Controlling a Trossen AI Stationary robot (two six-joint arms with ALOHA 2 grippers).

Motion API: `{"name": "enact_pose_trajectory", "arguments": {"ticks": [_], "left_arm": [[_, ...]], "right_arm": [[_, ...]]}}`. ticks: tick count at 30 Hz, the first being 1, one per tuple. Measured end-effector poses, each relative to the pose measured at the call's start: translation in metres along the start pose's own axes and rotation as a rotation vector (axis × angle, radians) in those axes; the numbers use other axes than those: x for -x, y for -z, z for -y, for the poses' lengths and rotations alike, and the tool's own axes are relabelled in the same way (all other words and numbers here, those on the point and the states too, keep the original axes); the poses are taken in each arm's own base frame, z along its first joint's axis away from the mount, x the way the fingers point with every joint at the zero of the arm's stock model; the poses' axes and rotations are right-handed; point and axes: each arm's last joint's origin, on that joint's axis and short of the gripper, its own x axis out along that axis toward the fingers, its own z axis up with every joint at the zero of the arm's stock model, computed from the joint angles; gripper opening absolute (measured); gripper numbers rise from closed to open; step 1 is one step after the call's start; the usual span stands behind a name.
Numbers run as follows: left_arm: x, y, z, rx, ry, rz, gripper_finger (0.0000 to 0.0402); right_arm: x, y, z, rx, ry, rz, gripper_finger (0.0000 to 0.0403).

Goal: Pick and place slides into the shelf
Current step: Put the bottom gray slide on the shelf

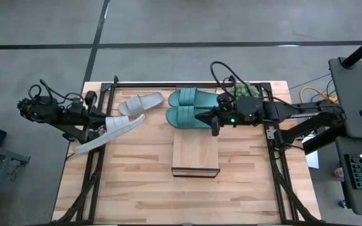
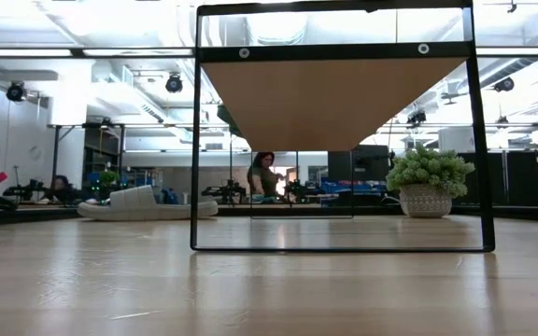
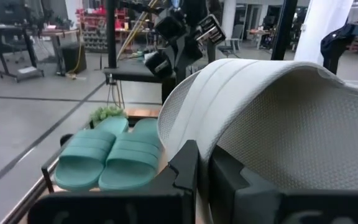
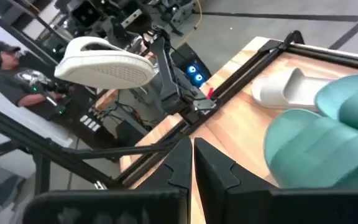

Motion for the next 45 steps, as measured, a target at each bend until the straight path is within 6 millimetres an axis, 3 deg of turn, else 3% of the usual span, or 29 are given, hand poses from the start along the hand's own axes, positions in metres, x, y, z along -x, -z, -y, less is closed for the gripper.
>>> {"name": "enact_pose_trajectory", "arguments": {"ticks": [6, 12, 21, 29, 38, 45], "left_arm": [[0.000, 0.000, 0.000, -0.005, 0.000, 0.002, 0.0000], [0.001, 0.000, 0.000, -0.001, 0.000, 0.008, 0.0000], [0.007, -0.004, -0.003, 0.031, 0.006, 0.064, 0.0000], [0.013, -0.005, -0.005, 0.072, 0.014, 0.093, 0.0000], [0.016, -0.005, -0.006, 0.128, 0.025, 0.103, 0.0000], [0.016, -0.005, -0.005, 0.125, 0.086, 0.097, 0.0000]], "right_arm": [[-0.009, 0.000, -0.003, -0.017, -0.029, 0.030, 0.0009], [-0.018, -0.007, -0.014, 0.121, -0.156, 0.152, 0.0018], [-0.032, -0.005, -0.020, 0.353, -0.195, 0.244, 0.0119], [-0.060, 0.001, -0.032, 0.752, -0.166, 0.295, 0.0191], [-0.094, -0.026, -0.061, 0.895, -0.142, 0.344, 0.0198], [-0.118, -0.041, -0.075, 0.947, -0.133, 0.147, 0.0198]]}}
